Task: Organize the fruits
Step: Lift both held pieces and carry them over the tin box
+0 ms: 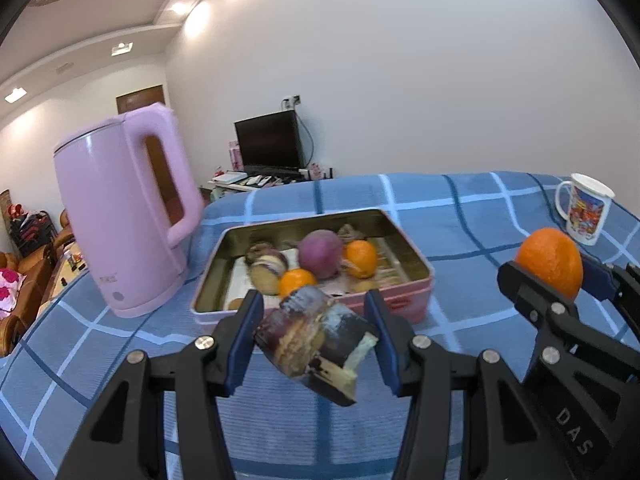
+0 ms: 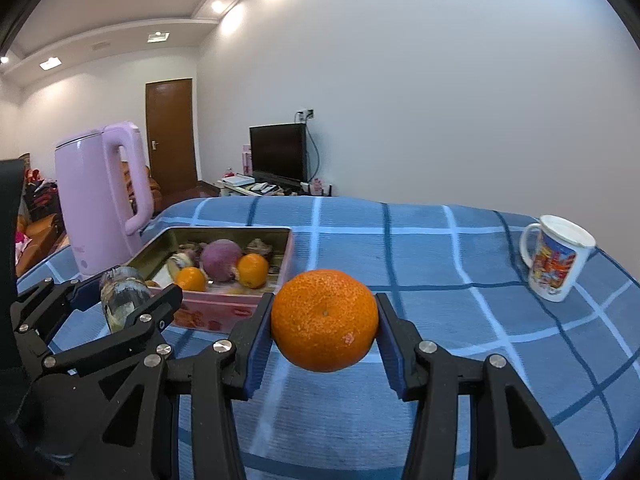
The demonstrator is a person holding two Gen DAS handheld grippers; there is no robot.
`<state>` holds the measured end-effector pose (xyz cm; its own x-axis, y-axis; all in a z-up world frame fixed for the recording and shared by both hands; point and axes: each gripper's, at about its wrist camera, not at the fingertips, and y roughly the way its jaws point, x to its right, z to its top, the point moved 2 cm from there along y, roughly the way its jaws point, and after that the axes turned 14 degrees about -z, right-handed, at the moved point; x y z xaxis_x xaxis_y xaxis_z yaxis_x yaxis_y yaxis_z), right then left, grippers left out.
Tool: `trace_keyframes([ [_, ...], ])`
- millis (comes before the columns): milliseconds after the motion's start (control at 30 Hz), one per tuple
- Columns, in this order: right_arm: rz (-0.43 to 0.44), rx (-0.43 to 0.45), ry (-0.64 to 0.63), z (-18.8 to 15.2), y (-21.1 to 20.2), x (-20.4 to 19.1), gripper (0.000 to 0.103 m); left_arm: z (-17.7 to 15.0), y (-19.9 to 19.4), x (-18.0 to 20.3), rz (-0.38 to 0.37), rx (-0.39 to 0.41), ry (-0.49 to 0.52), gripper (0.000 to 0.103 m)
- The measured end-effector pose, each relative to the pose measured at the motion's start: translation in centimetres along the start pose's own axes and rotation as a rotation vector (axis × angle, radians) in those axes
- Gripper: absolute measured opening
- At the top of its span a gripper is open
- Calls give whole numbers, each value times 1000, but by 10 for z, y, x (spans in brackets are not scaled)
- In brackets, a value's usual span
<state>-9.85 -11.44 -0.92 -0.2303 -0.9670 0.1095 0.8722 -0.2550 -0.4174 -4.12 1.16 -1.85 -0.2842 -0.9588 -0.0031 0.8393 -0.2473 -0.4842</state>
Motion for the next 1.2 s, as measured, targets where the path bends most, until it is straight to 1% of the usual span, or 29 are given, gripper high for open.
trace_keyframes([
  [133,23,-3,0,3,5,-14,50,0,4,-17,20,-13,-11,54],
  [433,56,1,-33,8,13,-46,50,3,14,-41,66,-28,10,54],
  [600,64,6,-26,12,18,-53,50,4,20,-54,67,-49,-5,54],
  [733,64,8,-27,15,23,-59,50,6,23,-61,80,-50,-16,54],
  [867,64,32,-41,20,26,-68,50,8,28,-70,93,-56,-26,54],
  [1033,57,70,-41,24,28,-75,50,14,37,-77,131,-56,-12,54],
  [1133,61,58,-19,26,34,-73,50,20,46,-78,149,-50,-7,54],
  [1200,56,52,1,27,37,-71,50,23,53,-78,145,-57,-13,54],
])
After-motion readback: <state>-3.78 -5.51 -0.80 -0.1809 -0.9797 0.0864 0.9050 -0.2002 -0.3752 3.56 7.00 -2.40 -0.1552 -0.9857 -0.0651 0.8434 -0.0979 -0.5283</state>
